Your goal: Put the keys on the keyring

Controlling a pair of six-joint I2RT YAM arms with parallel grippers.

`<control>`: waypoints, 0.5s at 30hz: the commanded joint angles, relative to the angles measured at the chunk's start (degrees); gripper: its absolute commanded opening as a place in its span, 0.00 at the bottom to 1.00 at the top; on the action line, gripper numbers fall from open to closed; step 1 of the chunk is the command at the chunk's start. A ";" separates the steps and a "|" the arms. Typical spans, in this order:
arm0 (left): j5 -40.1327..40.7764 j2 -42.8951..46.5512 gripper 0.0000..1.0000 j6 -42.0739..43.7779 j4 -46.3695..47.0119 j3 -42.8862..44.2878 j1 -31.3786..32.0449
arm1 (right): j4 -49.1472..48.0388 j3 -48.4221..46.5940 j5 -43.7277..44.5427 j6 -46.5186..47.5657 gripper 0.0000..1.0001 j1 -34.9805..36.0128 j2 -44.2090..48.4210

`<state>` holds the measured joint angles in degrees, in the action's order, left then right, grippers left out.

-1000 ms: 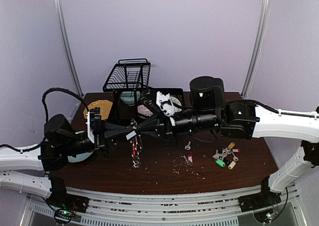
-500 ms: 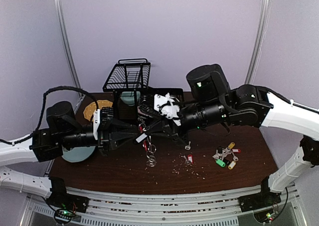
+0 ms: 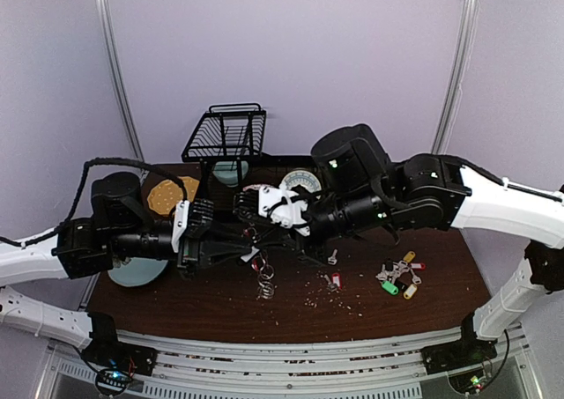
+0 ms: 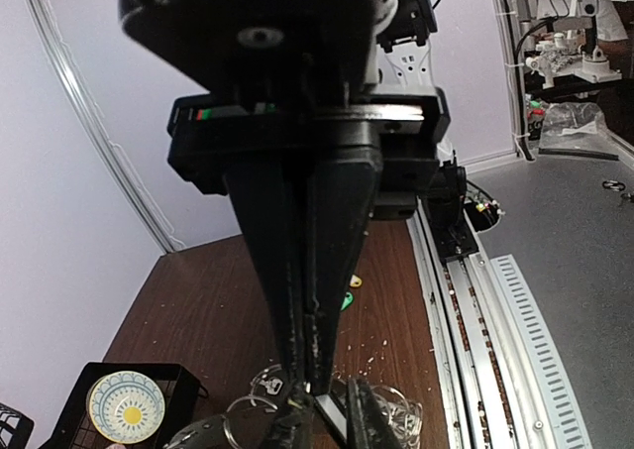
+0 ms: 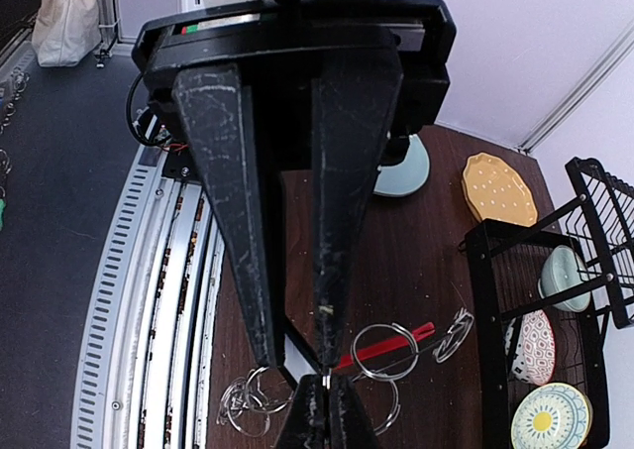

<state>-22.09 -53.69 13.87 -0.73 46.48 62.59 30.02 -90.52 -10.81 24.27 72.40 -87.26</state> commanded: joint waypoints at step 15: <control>7.80 0.67 0.20 5.47 -4.47 2.13 0.25 | -2.57 -0.01 -2.27 1.40 0.00 0.90 2.79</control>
<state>-16.08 -53.23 17.32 -3.31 47.27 63.02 30.30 -90.50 -10.96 25.32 72.64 -87.18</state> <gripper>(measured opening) 0.163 0.008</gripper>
